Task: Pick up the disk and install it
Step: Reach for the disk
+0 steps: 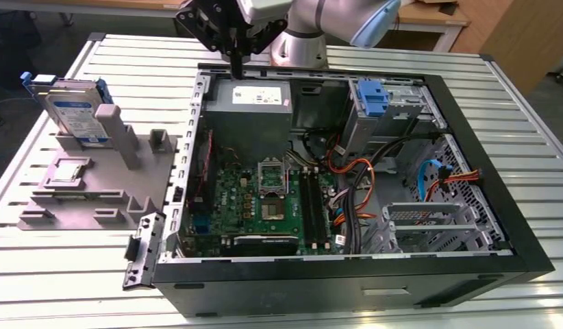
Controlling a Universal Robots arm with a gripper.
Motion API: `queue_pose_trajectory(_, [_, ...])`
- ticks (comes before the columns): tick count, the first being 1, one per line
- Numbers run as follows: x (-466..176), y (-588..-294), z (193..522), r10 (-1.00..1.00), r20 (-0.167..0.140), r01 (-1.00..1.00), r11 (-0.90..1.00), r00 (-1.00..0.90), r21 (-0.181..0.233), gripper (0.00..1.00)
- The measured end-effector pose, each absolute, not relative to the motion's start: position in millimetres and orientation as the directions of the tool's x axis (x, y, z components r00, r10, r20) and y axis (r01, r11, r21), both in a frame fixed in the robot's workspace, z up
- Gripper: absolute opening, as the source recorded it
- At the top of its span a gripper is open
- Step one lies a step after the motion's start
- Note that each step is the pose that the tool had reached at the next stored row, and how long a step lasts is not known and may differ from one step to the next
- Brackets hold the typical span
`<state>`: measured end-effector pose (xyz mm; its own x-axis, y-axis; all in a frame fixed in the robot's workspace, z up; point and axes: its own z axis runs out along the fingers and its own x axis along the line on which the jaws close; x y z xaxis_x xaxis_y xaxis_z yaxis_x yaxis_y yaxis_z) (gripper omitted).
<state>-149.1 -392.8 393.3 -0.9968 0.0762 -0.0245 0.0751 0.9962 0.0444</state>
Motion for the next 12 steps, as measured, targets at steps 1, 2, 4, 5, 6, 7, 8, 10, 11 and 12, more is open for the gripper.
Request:
queue_pose_trajectory(1, [-149.4,-392.8,393.3,0.076,-0.024,0.075,0.996,-0.997,0.044,0.10])
queue_pose_trajectory(2, [-149.7,-392.8,393.3,0.076,-0.024,0.075,0.996,-0.997,0.044,0.10])
queue_pose_trajectory(4, [-150.6,-392.7,393.3,0.076,-0.024,0.075,0.996,-0.997,0.044,0.10])
queue_pose_trajectory(5, [-151.1,-392.7,393.3,0.076,-0.024,0.075,0.996,-0.997,0.044,0.10])
queue_pose_trajectory(6, [-151.6,-392.7,393.2,0.076,-0.024,0.075,0.996,-0.997,0.044,0.10])
queue_pose_trajectory(7, [-152.2,-392.7,393.2,0.076,-0.024,0.075,0.996,-0.997,0.044,0.10])
queue_pose_trajectory(8, [-152.8,-392.7,393.3,0.076,-0.024,0.075,0.996,-0.997,0.044,0.10])
queue_pose_trajectory(10, [-153.6,-392.7,393.2,0.076,-0.024,0.075,0.996,-0.997,0.044,0.10])
queue_pose_trajectory(11, [-153.7,-392.6,393.2,0.076,-0.024,0.075,0.996,-0.997,0.044,0.10])
queue_pose_trajectory(12, [-153.8,-392.7,393.2,0.076,-0.024,0.075,0.996,-0.997,0.044,0.10])
